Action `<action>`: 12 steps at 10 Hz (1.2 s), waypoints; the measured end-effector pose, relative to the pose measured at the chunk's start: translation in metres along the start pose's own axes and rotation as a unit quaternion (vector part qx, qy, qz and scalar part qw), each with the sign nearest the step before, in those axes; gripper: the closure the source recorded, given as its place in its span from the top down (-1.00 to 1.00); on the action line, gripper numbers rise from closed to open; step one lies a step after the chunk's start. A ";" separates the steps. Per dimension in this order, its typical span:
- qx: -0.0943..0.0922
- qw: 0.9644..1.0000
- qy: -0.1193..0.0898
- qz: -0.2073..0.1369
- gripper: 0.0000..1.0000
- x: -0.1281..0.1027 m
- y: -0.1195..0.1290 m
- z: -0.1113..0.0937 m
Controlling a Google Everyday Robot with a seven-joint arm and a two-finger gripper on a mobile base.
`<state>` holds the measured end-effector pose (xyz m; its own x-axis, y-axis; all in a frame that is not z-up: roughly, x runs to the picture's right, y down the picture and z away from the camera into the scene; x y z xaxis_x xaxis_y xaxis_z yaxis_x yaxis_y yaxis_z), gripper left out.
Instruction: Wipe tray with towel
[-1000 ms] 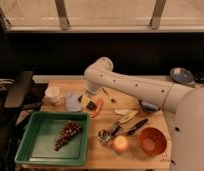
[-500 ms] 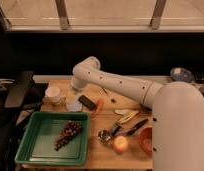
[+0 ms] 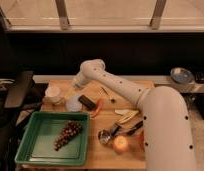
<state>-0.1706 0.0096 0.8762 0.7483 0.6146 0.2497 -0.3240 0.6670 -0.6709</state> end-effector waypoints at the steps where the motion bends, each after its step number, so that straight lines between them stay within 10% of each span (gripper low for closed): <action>1: 0.000 1.000 0.000 0.000 0.54 0.001 0.000 0.000; 5: 0.000 1.000 0.006 -0.004 0.54 0.000 0.001 0.001; 9: 0.013 0.992 0.115 -0.050 0.54 0.005 0.008 0.033; 12: 0.010 0.991 0.124 -0.052 0.54 0.015 0.006 0.052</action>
<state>-0.1916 0.0451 0.9123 0.8967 0.4213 0.1359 -0.2470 0.7308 -0.6363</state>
